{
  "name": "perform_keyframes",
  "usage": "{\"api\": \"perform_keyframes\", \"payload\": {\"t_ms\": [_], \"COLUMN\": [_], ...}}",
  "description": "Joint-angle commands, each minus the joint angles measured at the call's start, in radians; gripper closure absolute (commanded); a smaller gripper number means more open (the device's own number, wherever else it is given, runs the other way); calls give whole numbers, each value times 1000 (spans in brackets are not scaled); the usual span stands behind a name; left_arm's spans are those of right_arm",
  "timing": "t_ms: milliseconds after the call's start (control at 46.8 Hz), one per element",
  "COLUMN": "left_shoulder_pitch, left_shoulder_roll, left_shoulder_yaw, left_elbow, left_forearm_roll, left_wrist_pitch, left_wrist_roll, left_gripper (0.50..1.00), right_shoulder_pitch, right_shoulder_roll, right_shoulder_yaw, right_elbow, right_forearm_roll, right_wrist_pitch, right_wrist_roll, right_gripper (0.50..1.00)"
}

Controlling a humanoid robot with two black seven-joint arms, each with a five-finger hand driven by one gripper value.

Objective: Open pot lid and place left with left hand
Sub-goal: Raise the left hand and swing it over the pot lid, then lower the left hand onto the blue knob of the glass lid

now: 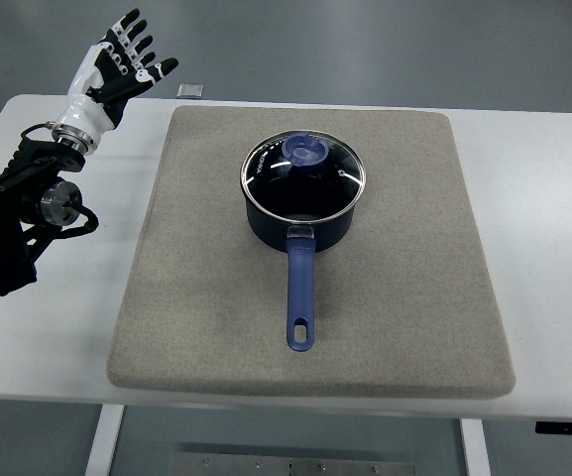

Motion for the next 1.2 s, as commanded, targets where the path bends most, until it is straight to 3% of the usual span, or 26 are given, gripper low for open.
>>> {"api": "perform_keyframes", "payload": {"t_ms": [0,449,748,1176], "left_shoulder_pitch": [-17,-166,-453,-606], "left_shoulder_roll": [7,185,172,54], "left_shoulder_yaw": [12,87,480,699], "left_elbow": [-20,-247,-249,-260], "left_forearm_roll": [114,645,671,818], "left_wrist_pitch": [3,-1,-1,-2], "left_wrist_roll": [0,0,0,0], "left_gripper": [510,510,510,508], "right_shoulder_pitch": [0,0,0,0], "right_shoulder_roll": [0,0,0,0], "right_shoulder_yaw": [1,1,1,1], "right_elbow": [0,0,0,0], "right_forearm_roll": [0,0,0,0], "right_wrist_pitch": [0,0,0,0], "right_wrist_roll": [0,0,0,0], "right_gripper": [583,583,583,583]}}
